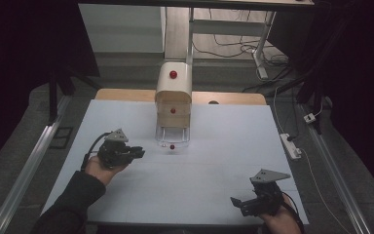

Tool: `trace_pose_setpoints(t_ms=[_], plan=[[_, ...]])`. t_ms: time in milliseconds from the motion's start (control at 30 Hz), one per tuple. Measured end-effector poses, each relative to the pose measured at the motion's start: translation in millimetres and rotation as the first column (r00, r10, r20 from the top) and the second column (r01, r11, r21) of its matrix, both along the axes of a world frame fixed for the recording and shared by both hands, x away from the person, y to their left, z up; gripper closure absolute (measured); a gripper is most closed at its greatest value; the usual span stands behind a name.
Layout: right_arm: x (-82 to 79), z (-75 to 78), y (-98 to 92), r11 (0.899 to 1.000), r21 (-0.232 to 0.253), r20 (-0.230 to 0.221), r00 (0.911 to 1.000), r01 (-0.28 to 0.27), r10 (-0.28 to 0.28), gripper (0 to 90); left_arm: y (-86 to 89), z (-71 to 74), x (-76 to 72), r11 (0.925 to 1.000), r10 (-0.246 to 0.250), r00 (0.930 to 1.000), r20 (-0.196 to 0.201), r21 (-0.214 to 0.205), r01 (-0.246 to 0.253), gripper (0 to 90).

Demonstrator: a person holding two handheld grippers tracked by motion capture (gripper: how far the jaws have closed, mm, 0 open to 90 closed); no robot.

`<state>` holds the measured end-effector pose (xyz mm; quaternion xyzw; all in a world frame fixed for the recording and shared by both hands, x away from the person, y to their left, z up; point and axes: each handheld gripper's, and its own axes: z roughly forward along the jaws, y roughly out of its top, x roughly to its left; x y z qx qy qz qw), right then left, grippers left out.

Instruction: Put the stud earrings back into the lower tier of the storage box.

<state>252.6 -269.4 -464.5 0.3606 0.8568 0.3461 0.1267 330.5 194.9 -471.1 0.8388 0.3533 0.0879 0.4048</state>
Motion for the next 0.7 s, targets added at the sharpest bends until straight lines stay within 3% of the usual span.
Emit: trace_pose_setpoints(t_ms=[500, 700], plan=[[0.3, -0.2, 0.0, 1.0, 0.0, -0.004, 1.0, 0.004, -0.004, 1.2, -14.6, 5.1, 21.0, 0.9997, 0.011, 0.9997, 0.023, -0.022, -0.011, 75.9], [0.1, -0.1, -0.2, 1.0, 0.001, -0.004, 1.0, 0.004, -0.004, 1.2, -28.7, 5.7, 32.8, 1.0, -0.001, 0.9993, 0.037, -0.007, 0.001, 75.8]])
